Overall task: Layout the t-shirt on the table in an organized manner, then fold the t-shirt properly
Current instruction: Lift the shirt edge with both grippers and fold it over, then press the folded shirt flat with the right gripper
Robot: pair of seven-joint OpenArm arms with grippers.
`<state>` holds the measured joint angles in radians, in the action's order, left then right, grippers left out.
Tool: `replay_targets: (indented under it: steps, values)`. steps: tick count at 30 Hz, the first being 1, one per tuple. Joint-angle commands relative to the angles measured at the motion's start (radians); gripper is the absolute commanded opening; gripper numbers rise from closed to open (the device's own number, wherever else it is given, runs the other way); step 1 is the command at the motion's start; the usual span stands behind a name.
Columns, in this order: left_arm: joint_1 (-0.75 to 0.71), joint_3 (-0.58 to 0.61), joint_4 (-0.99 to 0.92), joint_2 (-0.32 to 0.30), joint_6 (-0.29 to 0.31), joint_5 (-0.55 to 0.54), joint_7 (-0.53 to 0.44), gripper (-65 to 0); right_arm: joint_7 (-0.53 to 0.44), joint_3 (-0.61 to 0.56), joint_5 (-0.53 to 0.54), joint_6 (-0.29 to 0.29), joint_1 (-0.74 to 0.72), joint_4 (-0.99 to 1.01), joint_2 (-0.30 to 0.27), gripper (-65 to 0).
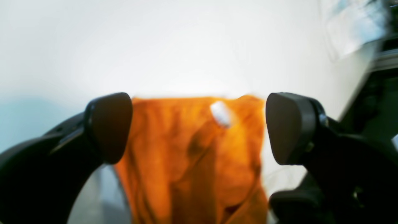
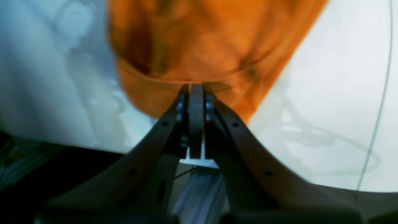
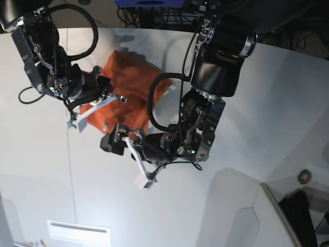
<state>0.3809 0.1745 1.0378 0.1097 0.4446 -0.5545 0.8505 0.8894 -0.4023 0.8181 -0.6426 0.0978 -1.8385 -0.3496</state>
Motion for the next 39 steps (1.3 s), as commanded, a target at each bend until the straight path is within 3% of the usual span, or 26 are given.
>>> replay_targets:
  steps: [1,3,5,8,11,12,13,15,22,28,35,39]
  values:
    - [0.008,-0.022,0.042,-0.038,0.003,-0.026,-0.014,0.0,-0.008,0.004,0.004,0.008,-0.014,-0.034,-0.009,-65.0]
    - [-0.047,-0.069,0.098,-0.090,0.003,-0.049,-0.014,-0.2,-0.006,0.004,0.004,0.008,-0.019,-0.046,-0.009,-65.0]
    - [-0.118,-0.143,0.169,-0.147,0.003,-0.049,-0.014,-7.9,-0.005,0.004,0.011,0.011,-0.050,-0.046,-0.006,-65.0]
    - [-0.221,-0.280,0.238,-0.235,0.003,-0.049,-0.014,-27.3,0.029,-0.028,0.013,0.116,-0.102,-0.046,0.007,-65.0]
    - [-0.319,-0.436,0.279,-0.304,0.003,-0.048,-0.014,-54.1,0.086,-0.043,0.011,0.252,-0.152,-0.025,0.077,-64.5]
    - [-0.348,-0.479,0.292,-0.322,0.003,-0.048,-0.014,-62.9,0.106,-0.045,0.011,0.283,-0.166,-0.007,0.102,-58.1]
    - [-0.379,-0.517,0.301,-0.342,0.003,-0.048,-0.014,-65.0,0.121,-0.045,0.011,0.307,-0.185,0.016,0.128,-52.5]
    - [-0.435,-0.591,0.322,-0.377,0.004,-0.048,-0.014,-65.0,0.147,-0.048,0.011,0.338,-0.223,0.092,0.177,-45.0]
    - [-0.621,-0.820,0.405,-0.407,0.009,-0.048,-0.017,-65.0,0.199,-0.053,0.007,0.465,-0.335,0.415,0.269,-37.8]
    - [-0.664,-0.886,0.407,-0.405,0.009,-0.048,-0.017,-65.0,0.196,-0.123,0.004,0.465,-0.381,0.511,0.266,-32.7]
    - [-0.672,-0.881,0.410,-0.402,0.009,-0.048,-0.017,-65.0,0.161,-0.131,0.002,0.465,-0.384,0.567,0.263,-32.1]
    - [-0.670,-0.880,0.407,-0.400,0.009,-0.048,-0.017,-65.0,0.147,-0.131,0.002,0.465,-0.382,0.573,0.231,-32.3]
